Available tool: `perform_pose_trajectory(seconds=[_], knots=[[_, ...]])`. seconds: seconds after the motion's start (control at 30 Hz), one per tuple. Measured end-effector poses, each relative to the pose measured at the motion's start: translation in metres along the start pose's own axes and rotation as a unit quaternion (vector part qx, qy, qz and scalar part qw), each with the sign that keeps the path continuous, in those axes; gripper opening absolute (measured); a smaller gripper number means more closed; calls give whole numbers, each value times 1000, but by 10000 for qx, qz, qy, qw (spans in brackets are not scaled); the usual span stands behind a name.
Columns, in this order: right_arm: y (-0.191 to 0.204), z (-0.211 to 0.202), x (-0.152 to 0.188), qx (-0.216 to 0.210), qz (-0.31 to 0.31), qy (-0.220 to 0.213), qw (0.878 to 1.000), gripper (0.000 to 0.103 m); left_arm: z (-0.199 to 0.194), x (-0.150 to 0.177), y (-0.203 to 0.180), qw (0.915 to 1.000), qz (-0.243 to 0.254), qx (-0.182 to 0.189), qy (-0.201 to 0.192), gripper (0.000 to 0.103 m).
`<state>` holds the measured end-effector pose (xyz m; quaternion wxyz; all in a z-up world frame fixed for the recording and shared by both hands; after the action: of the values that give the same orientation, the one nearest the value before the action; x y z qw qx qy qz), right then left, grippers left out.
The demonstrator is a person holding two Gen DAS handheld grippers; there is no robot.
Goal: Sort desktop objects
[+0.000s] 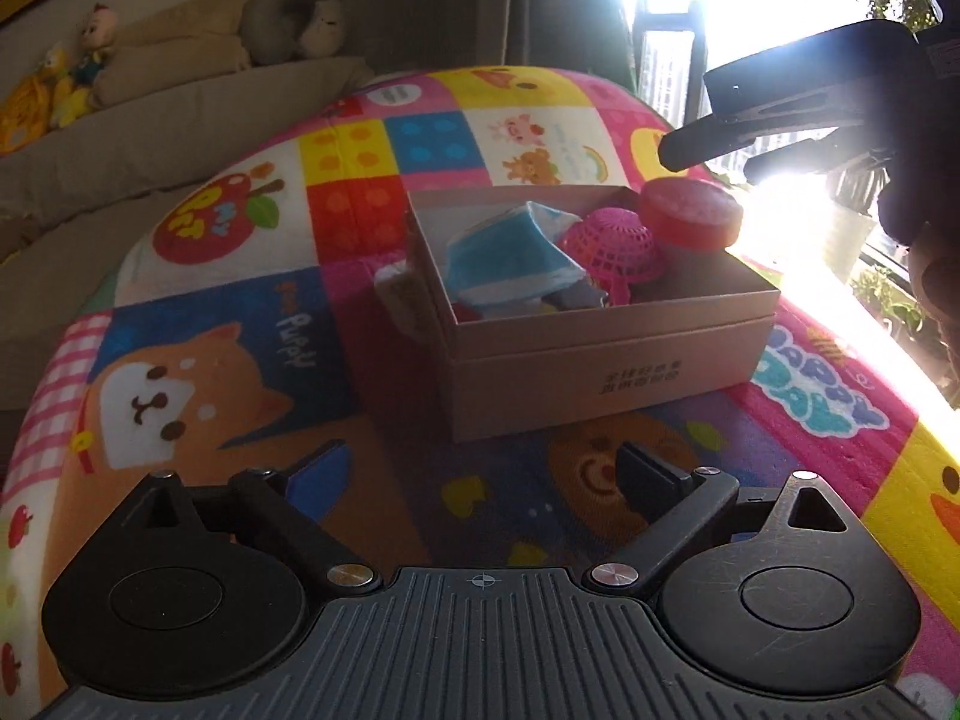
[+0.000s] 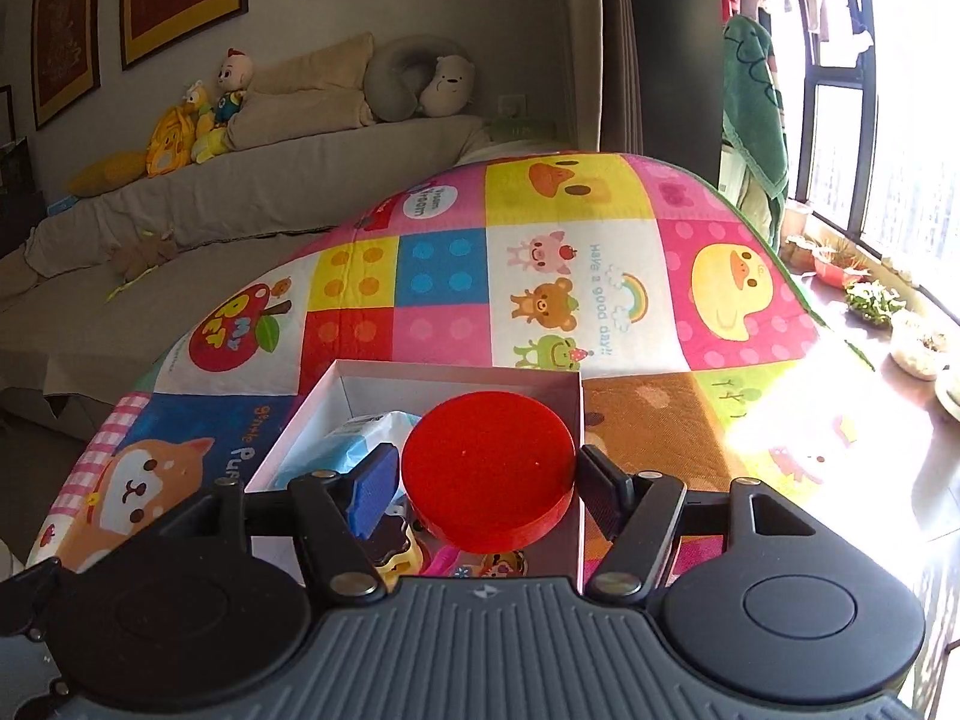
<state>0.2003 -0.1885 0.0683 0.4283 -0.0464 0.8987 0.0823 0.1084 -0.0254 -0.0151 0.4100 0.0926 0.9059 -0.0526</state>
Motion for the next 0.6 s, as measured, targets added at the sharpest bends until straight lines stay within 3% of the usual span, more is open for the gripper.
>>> perform_pose_trajectory(seconds=[0.13, 0.3, 0.4, 0.5, 0.6], knots=[[-3, -6, 21, -48, 162, -43, 9998, 86, -10, 23, 12, 9998, -65, -153, 149, 100], [-2, -17, 82, -28, -68, 339, 9994, 93, -13, 32, 13, 9994, -148, -226, 205, 103], [-2, -19, 121, 169, -226, 568, 9980, 101, -7, 34, 6, 9992, -232, -43, 311, 103], [2, -17, 149, 68, -210, 862, 9960, 103, 2, 38, 0, 9982, -325, 47, 501, 103], [6, -10, 161, 97, -276, 987, 9947, 103, 6, 37, -1, 9980, -326, -274, 462, 103]])
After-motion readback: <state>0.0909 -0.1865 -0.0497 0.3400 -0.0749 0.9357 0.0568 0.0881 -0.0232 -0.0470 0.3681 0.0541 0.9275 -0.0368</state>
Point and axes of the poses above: each gripper's, at about its wrist camera, not at the fingertips, and z roughly the way its jaws point, y to its left, x to its underside, the point moved 7 cm from there along z, roughly the way its jaws point, and after that the axes turned 4 degrees about y, right-handed, at the moved point
